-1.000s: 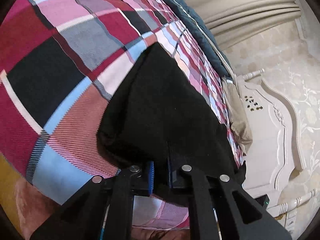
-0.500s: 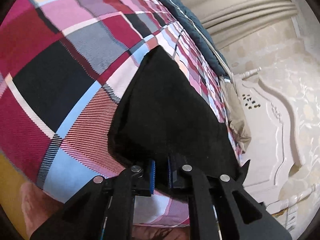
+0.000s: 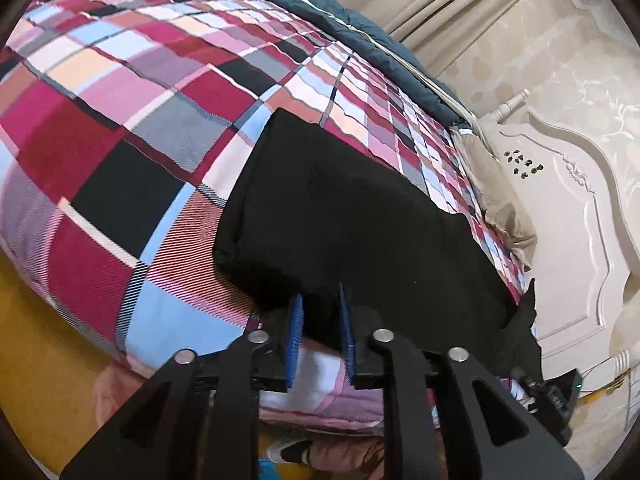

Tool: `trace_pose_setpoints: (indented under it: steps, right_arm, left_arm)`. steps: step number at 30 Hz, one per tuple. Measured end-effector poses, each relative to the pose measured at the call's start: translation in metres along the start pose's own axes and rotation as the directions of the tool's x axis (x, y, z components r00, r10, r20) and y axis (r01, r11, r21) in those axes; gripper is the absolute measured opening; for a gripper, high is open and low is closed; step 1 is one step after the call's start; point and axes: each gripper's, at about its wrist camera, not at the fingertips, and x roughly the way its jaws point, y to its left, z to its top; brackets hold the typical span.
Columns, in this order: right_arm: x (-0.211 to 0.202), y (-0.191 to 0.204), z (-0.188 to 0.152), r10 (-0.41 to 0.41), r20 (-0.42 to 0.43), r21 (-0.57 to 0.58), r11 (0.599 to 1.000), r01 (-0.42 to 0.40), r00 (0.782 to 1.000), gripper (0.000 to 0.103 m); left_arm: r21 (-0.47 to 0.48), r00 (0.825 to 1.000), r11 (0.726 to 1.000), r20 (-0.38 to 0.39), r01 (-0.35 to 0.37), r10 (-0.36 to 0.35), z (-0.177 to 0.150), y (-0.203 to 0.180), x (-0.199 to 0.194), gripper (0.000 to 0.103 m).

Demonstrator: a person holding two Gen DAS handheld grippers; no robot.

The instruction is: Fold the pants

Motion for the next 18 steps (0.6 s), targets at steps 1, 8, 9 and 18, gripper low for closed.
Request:
trace_pose_setpoints:
  steps: [1, 8, 9, 18]
  right_arm:
    - [-0.015, -0.003, 0.013, -0.044, 0.033, -0.014, 0.999, 0.044, 0.998, 0.052]
    - [-0.084, -0.017, 0.155, -0.312, 0.291, -0.029, 0.942, 0.335, 0.904, 0.074]
    - [-0.085, -0.02, 0.179, -0.363, 0.307, -0.017, 0.922, 0.386, 0.88, 0.075]
    - [-0.026, -0.085, 0.346, -0.724, 0.188, 0.14, 0.688, 0.712, 0.663, 0.075]
  left_arm:
    - [0.0, 1.0, 1.0, 0.004, -0.008, 0.008, 0.0, -0.001, -0.003, 0.02]
    - [-0.007, 0.999, 1.0, 0.051, -0.012, 0.012, 0.01, -0.017, -0.015, 0.023]
    - [0.0, 0.999, 1.0, 0.052, -0.015, 0.015, 0.011, -0.02, -0.013, 0.026]
    - [-0.034, 0.998, 0.998, 0.025, -0.052, 0.053, 0.016, -0.019, 0.019, 0.032]
